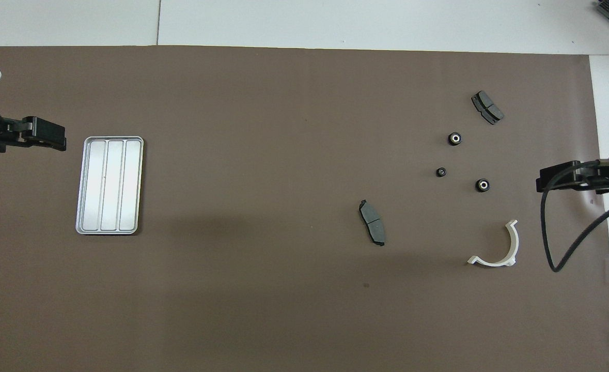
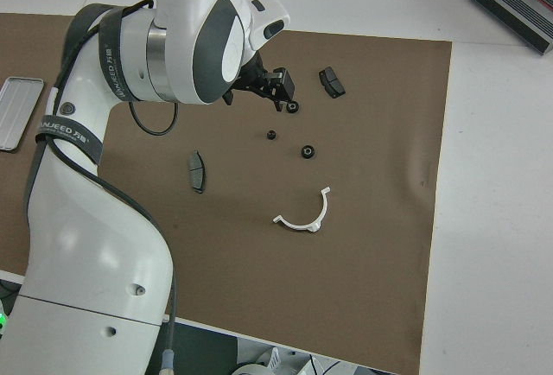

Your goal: Pick bearing gear from pile to tray

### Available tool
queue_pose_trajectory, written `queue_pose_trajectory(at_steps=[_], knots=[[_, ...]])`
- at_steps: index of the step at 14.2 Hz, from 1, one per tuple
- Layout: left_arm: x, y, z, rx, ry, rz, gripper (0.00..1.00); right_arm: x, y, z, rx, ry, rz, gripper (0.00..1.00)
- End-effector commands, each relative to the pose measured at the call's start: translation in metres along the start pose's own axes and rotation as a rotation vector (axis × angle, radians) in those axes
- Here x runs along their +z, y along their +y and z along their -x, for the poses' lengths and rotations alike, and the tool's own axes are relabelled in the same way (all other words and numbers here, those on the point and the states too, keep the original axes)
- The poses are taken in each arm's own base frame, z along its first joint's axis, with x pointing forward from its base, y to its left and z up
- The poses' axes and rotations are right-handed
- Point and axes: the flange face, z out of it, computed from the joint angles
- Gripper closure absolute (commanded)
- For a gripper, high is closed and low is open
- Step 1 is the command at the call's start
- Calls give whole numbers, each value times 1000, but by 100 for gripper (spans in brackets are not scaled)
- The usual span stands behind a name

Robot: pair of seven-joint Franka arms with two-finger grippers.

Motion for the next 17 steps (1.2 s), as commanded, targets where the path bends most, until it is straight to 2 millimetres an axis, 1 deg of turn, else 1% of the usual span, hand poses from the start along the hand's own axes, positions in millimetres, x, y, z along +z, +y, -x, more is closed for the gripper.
queue_pose_trajectory(at_steps=[1,3,4,5,7,9,11,13,14,16,17], knots=[[-2,-1,9,1,4,7,0,59,-15,-8,-12,-7,-18,0],[-2,-1,9,1,4,7,0,101,-21,-30,-20,-2,-16,0],[-2,-1,9,1,4,7,0,123,-28,-39,-31,1,-15,0],[-2,-1,9,1,4,7,0,144,-30,-48,-33,9,-15,0],[-2,-1,9,1,4,7,0,181,-46,-52,-56,39,-16,0],[-2,-1,9,1,4,7,0,215,-47,-54,-58,71,-17,0],[-2,-1,9,1,4,7,0,238,-47,-56,-57,64,-15,0],[-2,-1,9,1,4,7,0,249,-46,-51,-66,73,-14,0],[-2,-1,9,1,4,7,0,256,-46,-48,-74,75,-14,0],[-2,-1,9,1,4,7,0,275,-44,-36,-85,76,-13,0],[-2,-1,9,1,4,7,0,279,-43,-34,-95,89,-12,0]])
